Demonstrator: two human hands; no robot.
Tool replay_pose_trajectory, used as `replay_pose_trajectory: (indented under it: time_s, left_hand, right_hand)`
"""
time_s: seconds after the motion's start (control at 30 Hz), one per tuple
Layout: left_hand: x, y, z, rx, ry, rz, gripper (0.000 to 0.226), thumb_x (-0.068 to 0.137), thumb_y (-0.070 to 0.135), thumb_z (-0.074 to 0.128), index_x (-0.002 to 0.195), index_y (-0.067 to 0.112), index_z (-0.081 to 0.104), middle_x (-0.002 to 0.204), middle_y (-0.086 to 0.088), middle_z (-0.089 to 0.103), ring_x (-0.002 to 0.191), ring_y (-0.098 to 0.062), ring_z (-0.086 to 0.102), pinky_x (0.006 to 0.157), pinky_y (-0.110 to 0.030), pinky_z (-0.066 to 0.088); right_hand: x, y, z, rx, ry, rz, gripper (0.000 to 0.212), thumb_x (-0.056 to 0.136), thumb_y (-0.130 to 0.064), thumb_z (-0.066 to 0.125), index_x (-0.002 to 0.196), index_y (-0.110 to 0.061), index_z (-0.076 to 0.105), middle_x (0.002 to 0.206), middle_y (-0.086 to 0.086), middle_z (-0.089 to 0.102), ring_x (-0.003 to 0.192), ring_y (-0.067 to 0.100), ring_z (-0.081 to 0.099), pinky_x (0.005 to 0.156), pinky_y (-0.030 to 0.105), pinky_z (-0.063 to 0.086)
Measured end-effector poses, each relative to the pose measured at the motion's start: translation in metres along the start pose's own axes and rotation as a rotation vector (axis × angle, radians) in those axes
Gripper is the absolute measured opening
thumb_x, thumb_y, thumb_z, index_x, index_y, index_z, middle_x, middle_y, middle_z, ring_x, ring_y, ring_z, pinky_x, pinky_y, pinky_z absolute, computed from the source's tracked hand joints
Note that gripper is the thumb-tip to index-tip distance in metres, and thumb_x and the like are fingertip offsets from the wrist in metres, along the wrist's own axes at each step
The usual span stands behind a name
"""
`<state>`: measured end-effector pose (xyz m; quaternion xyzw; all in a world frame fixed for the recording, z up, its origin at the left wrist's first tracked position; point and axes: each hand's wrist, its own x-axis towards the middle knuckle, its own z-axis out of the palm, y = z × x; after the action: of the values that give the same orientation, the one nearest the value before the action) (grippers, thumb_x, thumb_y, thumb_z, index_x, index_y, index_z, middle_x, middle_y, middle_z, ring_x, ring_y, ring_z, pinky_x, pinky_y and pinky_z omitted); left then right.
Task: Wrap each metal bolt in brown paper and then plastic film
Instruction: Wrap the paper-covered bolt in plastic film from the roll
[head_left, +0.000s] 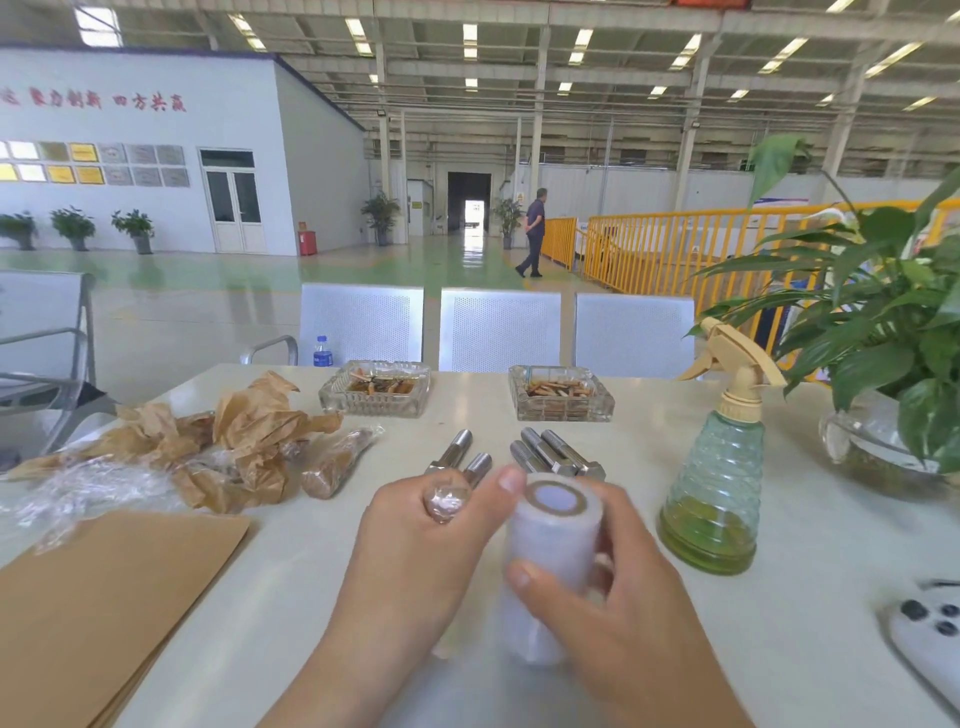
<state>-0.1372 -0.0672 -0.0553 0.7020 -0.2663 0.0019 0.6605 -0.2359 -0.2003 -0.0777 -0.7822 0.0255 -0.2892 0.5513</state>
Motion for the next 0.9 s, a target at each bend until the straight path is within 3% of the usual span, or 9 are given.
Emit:
replay_pose_trajectory:
  time_s: [0.1, 0.2, 0.33, 0.47, 0.63, 0.73, 0.83, 0.9]
  left_hand:
    - [0.003, -0.007, -0.004, 0.123, 0.057, -0.008, 0.067, 0.066, 0.069, 0.072, 0.057, 0.017, 0.032, 0.054, 0.006, 0.024, 0.052, -0.015, 0.021, 0.046, -0.027, 0.017]
    - [0.007, -0.007, -0.008, -0.118, 0.041, -0.188, 0.065, 0.072, 0.065, 0.074, 0.056, 0.014, 0.036, 0.052, 0.001, 0.027, 0.045, -0.017, 0.025, 0.044, -0.024, 0.022]
    - [0.012, -0.008, -0.015, -0.362, 0.002, -0.307, 0.055, 0.086, 0.047, 0.074, 0.044, 0.022, 0.046, 0.050, -0.001, 0.038, 0.043, -0.017, 0.046, 0.043, -0.023, 0.041]
    - [0.016, -0.010, -0.020, -0.453, 0.026, -0.387, 0.058, 0.090, 0.036, 0.071, 0.046, 0.026, 0.035, 0.049, 0.007, 0.020, 0.039, -0.013, 0.016, 0.038, -0.018, 0.020]
    - [0.016, -0.009, -0.026, -0.461, 0.041, -0.462, 0.058, 0.091, 0.036, 0.069, 0.047, 0.026, 0.033, 0.049, 0.007, 0.017, 0.036, -0.012, 0.012, 0.038, -0.014, 0.015]
    - [0.022, -0.013, -0.032, -0.468, 0.093, -0.496, 0.051, 0.091, 0.034, 0.072, 0.056, 0.027, 0.037, 0.049, 0.007, 0.022, 0.037, -0.011, 0.017, 0.035, -0.018, 0.018]
    - [0.028, -0.016, -0.043, -0.431, 0.064, -0.561, 0.025, 0.093, 0.013, 0.066, 0.074, 0.015, 0.051, 0.054, -0.001, 0.037, 0.041, -0.014, 0.032, 0.038, -0.022, 0.031]
    - [0.027, -0.019, -0.051, -0.275, -0.002, -0.561, 0.027, 0.090, -0.003, 0.058, 0.064, 0.007, 0.060, 0.058, -0.011, 0.050, 0.043, -0.019, 0.046, 0.044, -0.025, 0.039]
  right_hand:
    - [0.003, 0.002, -0.008, -0.021, 0.035, 0.037, 0.058, 0.057, -0.049, 0.077, 0.113, -0.047, 0.060, 0.108, -0.021, 0.071, 0.097, 0.003, 0.068, 0.077, 0.019, 0.051]
    - [0.004, 0.002, -0.002, -0.026, 0.063, 0.040, 0.060, 0.053, -0.056, 0.076, 0.109, -0.051, 0.059, 0.103, -0.024, 0.072, 0.091, 0.000, 0.070, 0.070, 0.016, 0.053]
    - [0.001, 0.004, 0.006, -0.018, 0.102, 0.077, 0.060, 0.048, -0.059, 0.074, 0.105, -0.057, 0.057, 0.099, -0.030, 0.070, 0.087, -0.005, 0.069, 0.067, 0.010, 0.051]
    - [-0.003, 0.008, 0.007, -0.060, 0.086, 0.099, 0.056, 0.055, -0.049, 0.077, 0.106, -0.056, 0.055, 0.100, -0.031, 0.069, 0.090, -0.004, 0.067, 0.071, 0.008, 0.050]
    - [-0.001, 0.013, 0.011, -0.049, 0.062, 0.121, 0.056, 0.058, -0.048, 0.076, 0.108, -0.059, 0.054, 0.101, -0.032, 0.069, 0.090, -0.004, 0.067, 0.071, 0.010, 0.050]
    - [0.006, 0.015, 0.014, -0.033, 0.039, 0.112, 0.053, 0.063, -0.047, 0.077, 0.109, -0.058, 0.055, 0.102, -0.030, 0.070, 0.091, -0.004, 0.068, 0.072, 0.013, 0.052]
    - [0.015, 0.016, 0.018, -0.063, -0.015, 0.073, 0.052, 0.068, -0.045, 0.076, 0.113, -0.057, 0.054, 0.109, -0.029, 0.069, 0.099, -0.005, 0.066, 0.076, 0.012, 0.052]
    - [0.022, 0.019, 0.019, -0.069, -0.040, 0.072, 0.053, 0.070, -0.044, 0.076, 0.117, -0.055, 0.054, 0.111, -0.027, 0.069, 0.101, -0.002, 0.067, 0.080, 0.019, 0.055]
